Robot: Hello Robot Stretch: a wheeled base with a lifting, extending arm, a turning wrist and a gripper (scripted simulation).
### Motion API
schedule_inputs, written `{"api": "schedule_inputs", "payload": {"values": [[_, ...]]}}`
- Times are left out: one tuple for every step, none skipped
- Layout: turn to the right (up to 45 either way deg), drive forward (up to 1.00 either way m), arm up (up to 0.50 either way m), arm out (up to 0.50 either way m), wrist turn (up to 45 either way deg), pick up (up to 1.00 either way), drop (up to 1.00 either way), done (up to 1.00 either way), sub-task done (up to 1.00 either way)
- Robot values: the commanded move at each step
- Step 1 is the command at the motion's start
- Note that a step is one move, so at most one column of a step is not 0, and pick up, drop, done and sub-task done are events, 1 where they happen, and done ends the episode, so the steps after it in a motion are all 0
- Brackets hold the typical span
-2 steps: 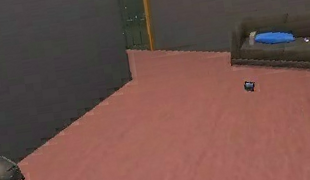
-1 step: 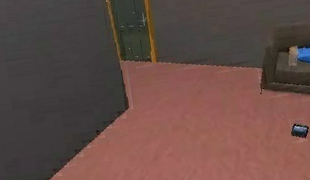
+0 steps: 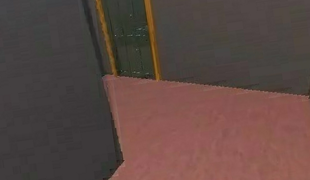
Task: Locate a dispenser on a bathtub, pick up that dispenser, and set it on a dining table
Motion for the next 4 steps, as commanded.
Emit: {"api": "schedule_inputs", "payload": {"values": [[0.0,1.0,0.0,0.0,0.0,0.0,0.0,0.0,0.0],[-3.0,0.0,0.0,0.0,0.0,0.0,0.0,0.0,0.0],[0.0,0.45,0.0,0.0,0.0,0.0,0.0,0.0,0.0],[-9.0,0.0,0.0,0.0,0.0,0.0,0.0,0.0,0.0]]}}
